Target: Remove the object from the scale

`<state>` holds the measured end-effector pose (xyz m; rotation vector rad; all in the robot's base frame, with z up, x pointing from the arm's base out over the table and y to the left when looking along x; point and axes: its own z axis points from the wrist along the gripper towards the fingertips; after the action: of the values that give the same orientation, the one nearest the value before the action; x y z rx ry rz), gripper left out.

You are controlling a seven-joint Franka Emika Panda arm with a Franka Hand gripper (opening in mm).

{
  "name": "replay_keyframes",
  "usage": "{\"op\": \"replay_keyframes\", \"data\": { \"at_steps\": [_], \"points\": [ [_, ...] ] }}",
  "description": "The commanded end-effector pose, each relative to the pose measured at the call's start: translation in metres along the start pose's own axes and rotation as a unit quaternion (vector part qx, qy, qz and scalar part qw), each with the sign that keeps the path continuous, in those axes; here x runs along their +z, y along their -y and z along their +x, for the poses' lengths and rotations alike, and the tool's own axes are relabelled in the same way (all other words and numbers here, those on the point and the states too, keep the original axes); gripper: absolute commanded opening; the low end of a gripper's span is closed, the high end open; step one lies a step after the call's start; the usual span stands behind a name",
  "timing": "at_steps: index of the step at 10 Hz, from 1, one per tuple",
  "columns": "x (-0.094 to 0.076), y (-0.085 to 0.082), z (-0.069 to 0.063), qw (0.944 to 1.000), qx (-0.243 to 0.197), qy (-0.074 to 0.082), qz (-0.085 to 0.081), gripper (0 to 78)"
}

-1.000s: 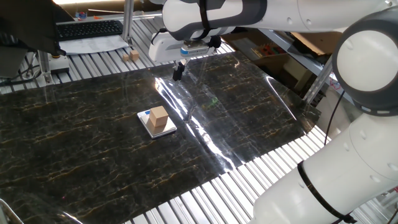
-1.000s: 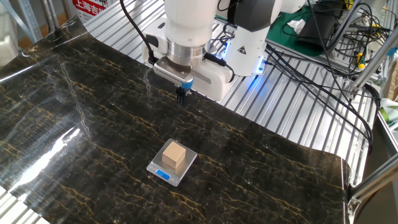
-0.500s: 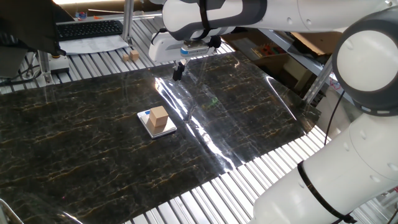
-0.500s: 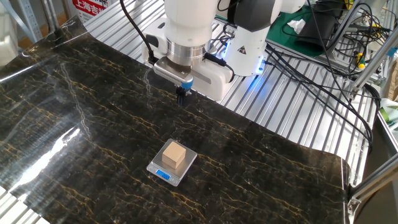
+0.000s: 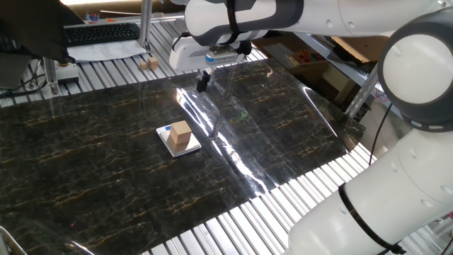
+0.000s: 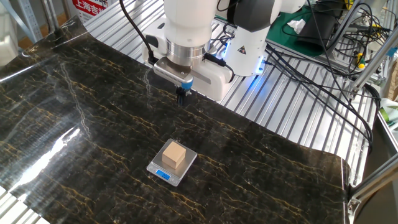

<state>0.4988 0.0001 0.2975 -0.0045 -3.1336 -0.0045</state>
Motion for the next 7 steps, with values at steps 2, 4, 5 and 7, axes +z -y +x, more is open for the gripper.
{"op": "replay_keyframes", "data": {
  "at_steps": [2,4,5,7],
  "points": [
    [-0.0012,0.0,-0.0004,0.9994,0.017,-0.022,-0.018,0.0],
    [-0.0012,0.0,-0.0004,0.9994,0.018,-0.023,-0.019,0.0],
    [-0.0012,0.0,-0.0004,0.9994,0.017,-0.023,-0.019,0.0],
    [-0.0012,0.0,-0.0004,0.9994,0.017,-0.023,-0.019,0.0]
  ]
}}
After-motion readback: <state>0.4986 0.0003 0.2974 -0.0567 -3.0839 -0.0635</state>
